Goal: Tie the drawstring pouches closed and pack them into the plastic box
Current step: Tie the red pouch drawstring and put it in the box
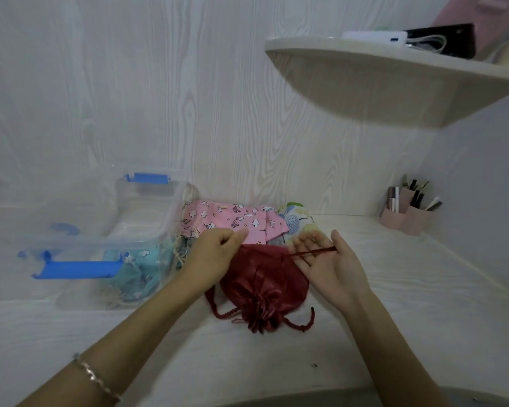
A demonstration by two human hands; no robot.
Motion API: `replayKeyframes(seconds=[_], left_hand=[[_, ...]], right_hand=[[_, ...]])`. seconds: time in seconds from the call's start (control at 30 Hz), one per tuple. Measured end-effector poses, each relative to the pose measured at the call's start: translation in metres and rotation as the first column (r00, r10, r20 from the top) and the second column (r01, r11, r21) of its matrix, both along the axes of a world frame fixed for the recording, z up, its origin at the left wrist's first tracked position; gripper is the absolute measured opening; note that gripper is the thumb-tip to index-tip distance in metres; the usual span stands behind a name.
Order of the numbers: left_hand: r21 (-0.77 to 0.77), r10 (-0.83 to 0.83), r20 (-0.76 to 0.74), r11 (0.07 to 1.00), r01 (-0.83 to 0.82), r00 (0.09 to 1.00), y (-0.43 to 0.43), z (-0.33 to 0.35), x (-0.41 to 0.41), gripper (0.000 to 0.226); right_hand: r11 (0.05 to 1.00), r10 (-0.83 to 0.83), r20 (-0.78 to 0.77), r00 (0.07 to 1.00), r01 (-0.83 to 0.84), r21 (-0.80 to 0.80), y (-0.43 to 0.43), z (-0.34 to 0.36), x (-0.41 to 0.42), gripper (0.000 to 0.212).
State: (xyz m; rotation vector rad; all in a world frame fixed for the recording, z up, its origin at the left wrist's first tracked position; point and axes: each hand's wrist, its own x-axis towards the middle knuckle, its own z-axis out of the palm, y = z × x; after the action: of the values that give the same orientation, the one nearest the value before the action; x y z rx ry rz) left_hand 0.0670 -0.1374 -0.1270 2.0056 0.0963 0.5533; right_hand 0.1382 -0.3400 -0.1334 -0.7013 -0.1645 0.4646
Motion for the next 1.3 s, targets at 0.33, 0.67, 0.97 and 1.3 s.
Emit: replayKeyframes(seconds=[0.33, 0.67, 0.97, 1.3], left_hand=[[-0.780, -0.236, -0.097, 0.621, 0.073, 0.967, -0.004, 0.003, 0.004, 0.042], [-0.148, -0.278, -0.360, 0.960, 0.239, 0.891, -0.030, 0.002, -0.005, 0.038], [-0.363, -0.514, -0.339, 0.844, 0.395, 0.788, -0.047, 0.013, 0.008, 0.025], [-0.556, -0.280, -0.268, 0.826, 0.089, 0.922, -0.030, 0.009, 0.017, 0.028]], right_hand=[[0.567, -0.008, 0.436, 0.900, 0.364, -0.739, -0.019, -0.011, 0.010, 0.054], [0.526, 0.305, 0.485, 0.820, 0.280, -0.803, 0.007, 0.029, 0.002, 0.047], [0.453, 0.431, 0.192, 0.882, -0.027, -0.891, 0.044, 0.053, 0.022, 0.065], [0.645, 0.409, 0.300, 0.862, -0.041, -0.763, 0.006, 0.006, -0.014, 0.015]])
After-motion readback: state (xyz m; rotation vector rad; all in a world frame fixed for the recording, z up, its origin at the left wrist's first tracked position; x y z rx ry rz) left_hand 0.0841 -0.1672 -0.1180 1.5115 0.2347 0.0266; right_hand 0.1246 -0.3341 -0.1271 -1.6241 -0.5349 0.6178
